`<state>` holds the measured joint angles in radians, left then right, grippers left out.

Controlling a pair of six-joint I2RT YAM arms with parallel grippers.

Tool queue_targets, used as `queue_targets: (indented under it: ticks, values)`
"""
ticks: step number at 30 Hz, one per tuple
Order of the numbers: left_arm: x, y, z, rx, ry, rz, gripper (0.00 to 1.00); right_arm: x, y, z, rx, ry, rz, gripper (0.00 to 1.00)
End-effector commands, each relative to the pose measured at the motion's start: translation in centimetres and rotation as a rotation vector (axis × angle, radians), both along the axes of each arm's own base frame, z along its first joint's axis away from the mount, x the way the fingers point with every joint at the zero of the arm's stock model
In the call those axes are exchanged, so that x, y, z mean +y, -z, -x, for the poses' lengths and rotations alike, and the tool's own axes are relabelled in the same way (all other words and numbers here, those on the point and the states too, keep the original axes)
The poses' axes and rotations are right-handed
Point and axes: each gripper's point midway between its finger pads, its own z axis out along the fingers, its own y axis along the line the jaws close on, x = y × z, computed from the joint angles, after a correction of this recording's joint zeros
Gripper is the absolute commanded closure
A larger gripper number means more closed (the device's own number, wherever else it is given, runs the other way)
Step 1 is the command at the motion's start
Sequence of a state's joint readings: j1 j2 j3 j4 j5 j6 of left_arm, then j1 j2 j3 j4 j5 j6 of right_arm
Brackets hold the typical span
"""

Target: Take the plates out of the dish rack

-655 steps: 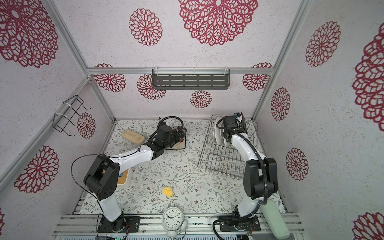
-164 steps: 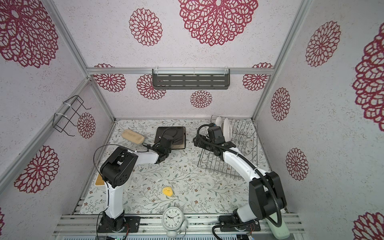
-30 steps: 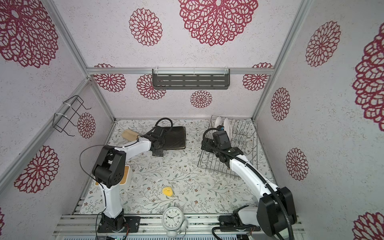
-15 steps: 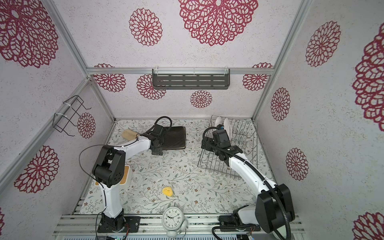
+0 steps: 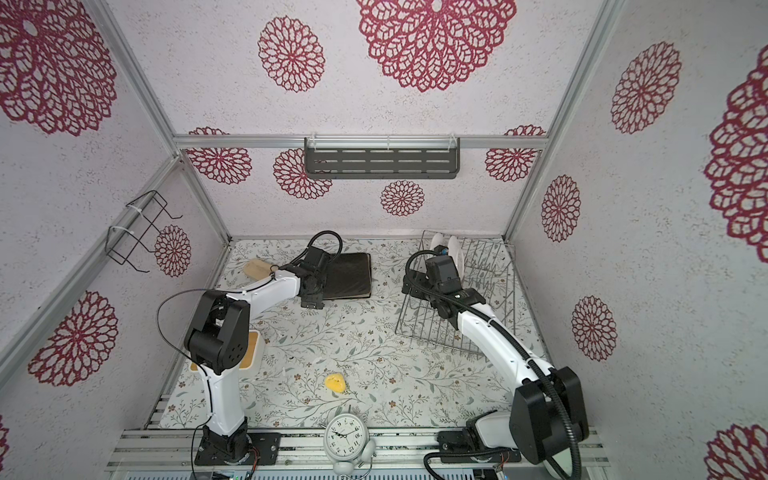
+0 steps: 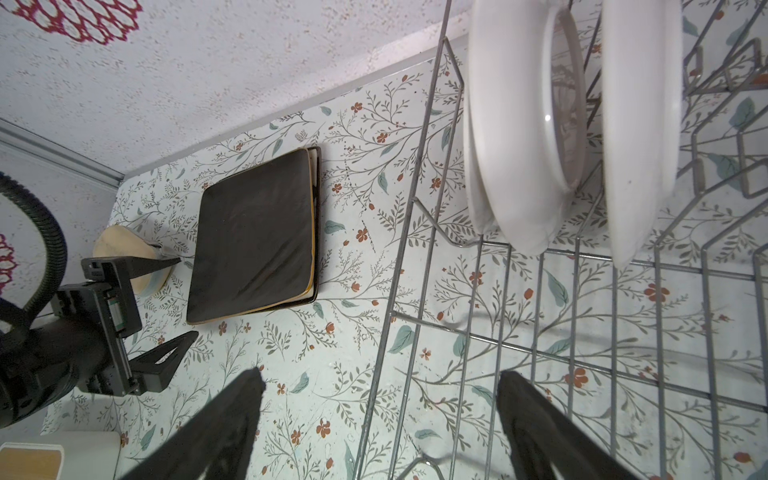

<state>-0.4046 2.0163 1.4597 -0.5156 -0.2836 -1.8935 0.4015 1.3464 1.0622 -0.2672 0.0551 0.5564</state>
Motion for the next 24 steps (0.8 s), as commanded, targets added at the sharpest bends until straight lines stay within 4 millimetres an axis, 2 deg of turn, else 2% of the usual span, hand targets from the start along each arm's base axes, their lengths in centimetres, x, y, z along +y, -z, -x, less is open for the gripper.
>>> queue_targets:
  ticks: [1, 15, 24]
  values:
    - [0.83, -0.64, -0.38, -0.004, -0.004, -0.039, 0.03, -0.05, -1.39, -0.5, -0.036, -0.006, 0.003, 0.09]
    - [0.8, -1.53, -1.19, -0.036, 0.015, -0.052, 0.03, 0.04, -1.12, -0.57, -0.032, -0.008, 0.002, 0.09]
    - [0.38, -0.69, -1.22, -0.023, 0.011, -0.02, 0.03, -0.05, -1.13, -0.66, -0.031, -0.005, 0.005, 0.09]
